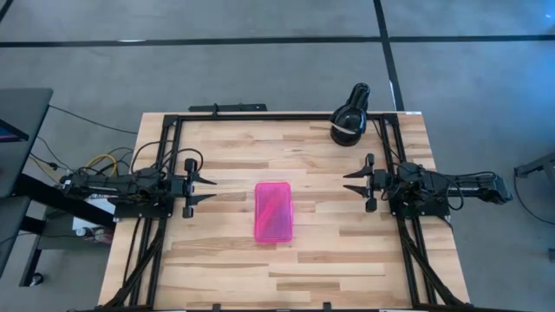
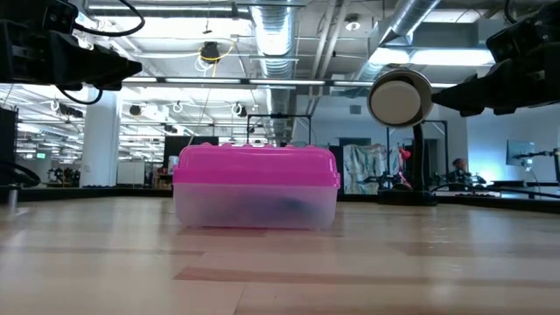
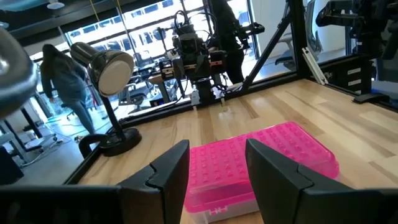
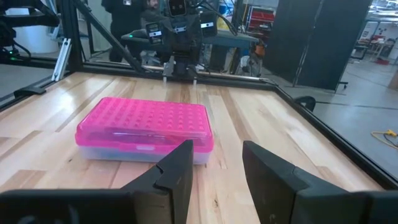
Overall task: Pick & place school supplies into a supply box
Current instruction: Return to Home Position
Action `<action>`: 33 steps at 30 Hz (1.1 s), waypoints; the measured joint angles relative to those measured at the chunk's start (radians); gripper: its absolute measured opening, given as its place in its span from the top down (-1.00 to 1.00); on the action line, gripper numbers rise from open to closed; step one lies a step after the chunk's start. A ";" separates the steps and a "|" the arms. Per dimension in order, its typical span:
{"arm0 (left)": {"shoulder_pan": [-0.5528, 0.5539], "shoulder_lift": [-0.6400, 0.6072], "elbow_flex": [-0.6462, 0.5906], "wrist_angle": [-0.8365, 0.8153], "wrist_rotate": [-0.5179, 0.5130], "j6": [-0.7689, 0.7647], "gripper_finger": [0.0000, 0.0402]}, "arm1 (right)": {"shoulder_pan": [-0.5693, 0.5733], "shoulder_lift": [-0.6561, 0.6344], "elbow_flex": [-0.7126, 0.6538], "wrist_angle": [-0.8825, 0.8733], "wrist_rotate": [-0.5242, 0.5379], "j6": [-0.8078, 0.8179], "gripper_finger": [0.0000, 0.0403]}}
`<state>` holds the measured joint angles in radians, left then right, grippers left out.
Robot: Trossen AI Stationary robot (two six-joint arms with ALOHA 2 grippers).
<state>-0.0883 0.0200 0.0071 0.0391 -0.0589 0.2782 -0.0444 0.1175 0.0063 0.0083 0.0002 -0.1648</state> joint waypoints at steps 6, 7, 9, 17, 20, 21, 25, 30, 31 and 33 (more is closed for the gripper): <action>0.000 0.000 0.000 0.000 0.000 -0.005 0.24 | 0.000 0.000 0.000 0.000 0.000 0.000 0.34; 0.000 0.000 0.000 0.000 0.000 -0.001 0.24 | 0.000 0.000 0.000 0.000 0.000 0.000 0.34; 0.000 0.000 0.000 0.000 0.000 0.001 0.24 | 0.000 0.000 0.000 0.000 0.000 0.000 0.34; 0.000 0.000 0.000 0.000 0.000 -0.003 0.24 | 0.000 0.000 0.000 0.000 0.000 0.000 0.34; 0.000 0.000 0.000 0.000 0.000 -0.013 0.24 | 0.000 0.000 0.000 0.000 0.000 0.000 0.33; 0.000 0.000 0.000 0.000 0.000 -0.015 0.24 | 0.000 0.000 0.000 0.000 0.000 0.000 0.33; 0.000 0.000 0.000 0.000 0.000 -0.003 0.24 | 0.000 0.000 0.000 0.000 0.000 0.000 0.34; 0.000 0.000 0.000 0.000 0.000 -0.010 0.24 | 0.000 0.000 0.000 0.000 0.000 0.000 0.33; 0.000 0.000 0.000 0.000 0.000 -0.006 0.24 | 0.000 0.000 0.000 0.000 0.000 0.000 0.33; 0.000 0.000 0.000 0.000 0.000 -0.002 0.24 | 0.000 0.000 0.000 0.000 0.000 0.000 0.34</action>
<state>-0.0883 0.0199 0.0072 0.0391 -0.0589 0.2758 -0.0447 0.1173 0.0063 0.0086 0.0006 -0.1650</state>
